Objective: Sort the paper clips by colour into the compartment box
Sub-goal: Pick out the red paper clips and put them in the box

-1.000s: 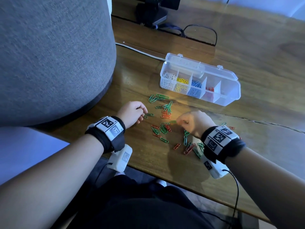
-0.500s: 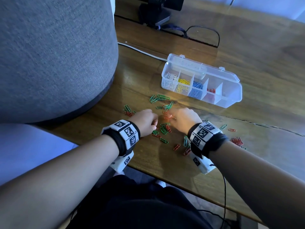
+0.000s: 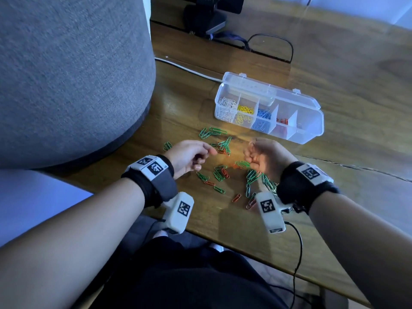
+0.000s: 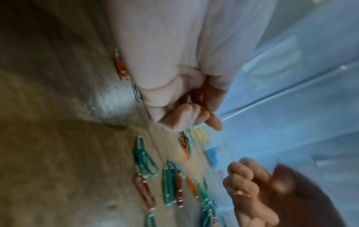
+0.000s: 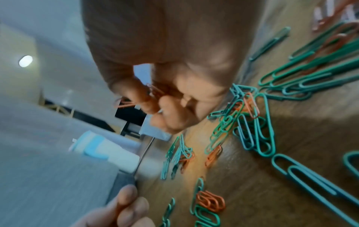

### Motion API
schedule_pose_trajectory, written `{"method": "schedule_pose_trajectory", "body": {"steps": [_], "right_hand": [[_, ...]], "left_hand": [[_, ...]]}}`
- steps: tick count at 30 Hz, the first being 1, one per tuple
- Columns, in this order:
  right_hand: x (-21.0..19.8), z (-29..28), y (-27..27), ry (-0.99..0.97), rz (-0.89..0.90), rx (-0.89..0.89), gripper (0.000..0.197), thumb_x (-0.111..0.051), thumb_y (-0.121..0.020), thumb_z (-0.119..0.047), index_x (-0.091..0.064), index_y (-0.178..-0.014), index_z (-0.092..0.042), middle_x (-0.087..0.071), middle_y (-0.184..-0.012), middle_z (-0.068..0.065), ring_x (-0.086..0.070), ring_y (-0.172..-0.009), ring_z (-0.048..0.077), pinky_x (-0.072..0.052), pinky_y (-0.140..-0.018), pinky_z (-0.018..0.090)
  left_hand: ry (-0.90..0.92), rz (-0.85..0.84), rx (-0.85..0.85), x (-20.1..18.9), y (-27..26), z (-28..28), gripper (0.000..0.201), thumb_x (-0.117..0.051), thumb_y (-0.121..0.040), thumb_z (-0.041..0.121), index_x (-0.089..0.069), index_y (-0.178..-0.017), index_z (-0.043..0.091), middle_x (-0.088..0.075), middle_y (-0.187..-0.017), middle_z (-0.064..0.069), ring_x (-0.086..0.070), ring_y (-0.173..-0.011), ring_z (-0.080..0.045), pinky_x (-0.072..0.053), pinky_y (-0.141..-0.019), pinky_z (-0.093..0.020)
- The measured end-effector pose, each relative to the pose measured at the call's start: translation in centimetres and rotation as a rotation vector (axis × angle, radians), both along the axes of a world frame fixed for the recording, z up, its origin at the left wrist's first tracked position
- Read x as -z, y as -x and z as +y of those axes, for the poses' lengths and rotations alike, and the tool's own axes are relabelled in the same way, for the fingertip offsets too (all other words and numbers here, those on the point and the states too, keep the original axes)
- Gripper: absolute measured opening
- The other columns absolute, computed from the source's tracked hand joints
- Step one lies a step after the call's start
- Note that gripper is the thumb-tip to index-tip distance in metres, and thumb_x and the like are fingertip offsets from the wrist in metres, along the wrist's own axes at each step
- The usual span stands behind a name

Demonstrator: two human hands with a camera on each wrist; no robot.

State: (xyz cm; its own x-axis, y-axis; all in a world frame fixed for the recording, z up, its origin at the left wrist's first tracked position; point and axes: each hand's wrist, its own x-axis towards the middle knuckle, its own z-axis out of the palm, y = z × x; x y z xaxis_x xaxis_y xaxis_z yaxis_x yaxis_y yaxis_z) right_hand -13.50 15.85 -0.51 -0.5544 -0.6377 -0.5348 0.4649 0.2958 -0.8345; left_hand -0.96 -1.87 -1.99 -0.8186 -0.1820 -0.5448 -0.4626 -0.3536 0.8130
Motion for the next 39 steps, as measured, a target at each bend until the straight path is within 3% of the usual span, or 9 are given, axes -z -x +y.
{"method": "schedule_pose_trajectory", "body": {"steps": [4, 6, 11, 17, 22, 25, 29, 35, 39], "right_hand": [[-0.5, 0.8, -0.3, 0.221, -0.230, 0.061, 0.011, -0.042, -0.064, -0.006, -0.048, -0.060, -0.014, -0.052, -0.062, 0.004, -0.047, -0.053, 0.014, -0.026, -0.042, 0.019], [-0.5, 0.9, -0.3, 0.195, -0.198, 0.042, 0.007, -0.043, -0.069, -0.009, -0.049, -0.067, -0.013, -0.049, -0.062, 0.002, -0.042, -0.049, 0.012, -0.023, -0.039, 0.018], [0.8, 0.2, -0.3, -0.376, 0.509, -0.248, 0.007, -0.058, -0.087, -0.014, -0.063, -0.082, -0.014, -0.052, -0.064, -0.008, -0.047, -0.050, 0.003, -0.034, -0.044, 0.013], [0.8, -0.2, -1.7, -0.732, 1.038, -0.716, 0.027, -0.050, -0.090, -0.030, -0.055, -0.116, -0.033, -0.064, -0.115, 0.003, -0.060, -0.101, 0.026, -0.049, -0.082, 0.031], [0.5, -0.2, -2.8, -0.749, 1.204, -0.814, 0.037, -0.038, -0.096, -0.023, -0.046, -0.128, -0.037, -0.064, -0.118, 0.004, -0.061, -0.102, 0.028, -0.047, -0.082, 0.032], [0.6, -0.5, -2.5, -0.756, 1.141, -0.817, 0.027, -0.045, -0.090, -0.024, -0.053, -0.116, -0.027, -0.064, -0.113, 0.005, -0.061, -0.099, 0.027, -0.046, -0.077, 0.031], [0.8, -0.6, -1.7, -0.665, 1.000, -0.769, 0.012, -0.053, -0.086, -0.024, -0.060, -0.091, -0.016, -0.061, -0.089, 0.004, -0.058, -0.079, 0.020, -0.049, -0.071, 0.030], [-0.6, 1.2, 0.3, -0.150, -0.162, -0.132, 0.020, -0.037, -0.084, -0.008, -0.037, -0.064, -0.014, -0.035, -0.051, -0.004, -0.028, -0.035, 0.007, -0.022, -0.030, 0.014], [-2.5, 3.6, 2.5, 0.001, -0.314, 0.078, 0.019, -0.039, -0.085, -0.003, -0.042, -0.069, -0.014, -0.046, -0.062, 0.001, -0.041, -0.044, 0.007, -0.032, -0.033, 0.012]], "left_hand": [[-0.247, -0.014, -0.080, -0.6, 0.7, 0.3, 0.024, -0.038, -0.091, 0.008, -0.055, -0.073, 0.009, -0.050, -0.064, -0.003, -0.048, -0.050, -0.011, -0.039, -0.043, -0.018], [-0.100, -0.061, -0.077, -0.5, 1.3, 0.5, 0.021, -0.045, -0.092, 0.010, -0.058, -0.076, 0.009, -0.045, -0.061, 0.000, -0.042, -0.047, -0.010, -0.033, -0.039, -0.016], [1.011, -0.072, 0.212, 0.2, 3.3, 1.4, 0.012, -0.062, -0.085, 0.017, -0.074, -0.086, 0.019, -0.062, -0.074, 0.009, -0.054, -0.063, -0.012, -0.042, -0.056, -0.020], [1.325, -0.093, 0.539, 0.4, 3.2, 1.7, 0.023, -0.053, -0.091, 0.024, -0.072, -0.105, 0.025, -0.070, -0.110, 0.001, -0.064, -0.098, -0.022, -0.054, -0.084, -0.036], [1.358, -0.053, 0.531, 0.4, 1.9, 1.5, 0.016, -0.056, -0.090, 0.028, -0.070, -0.092, 0.021, -0.061, -0.071, 0.008, -0.061, -0.080, -0.020, -0.047, -0.066, -0.029], [1.357, -0.036, 0.525, 0.0, 2.0, 2.0, 0.012, -0.058, -0.089, 0.031, -0.065, -0.091, 0.022, -0.052, -0.065, 0.008, -0.058, -0.073, -0.020, -0.041, -0.060, -0.026], [1.325, -0.064, 0.570, -0.3, 2.2, 2.2, 0.019, -0.058, -0.089, 0.029, -0.068, -0.105, 0.028, -0.068, -0.098, 0.002, -0.062, -0.089, -0.021, -0.052, -0.075, -0.031], [1.316, -0.139, 0.760, -0.2, 3.0, 2.2, 0.010, -0.044, -0.094, 0.015, -0.054, -0.091, 0.014, -0.056, -0.102, -0.003, -0.051, -0.083, -0.019, -0.039, -0.069, -0.030], [1.233, -0.144, 0.825, -1.5, 4.0, 2.9, 0.008, -0.048, -0.090, 0.019, -0.049, -0.083, 0.014, -0.053, -0.097, -0.004, -0.049, -0.081, -0.020, -0.040, -0.070, -0.029]]}}
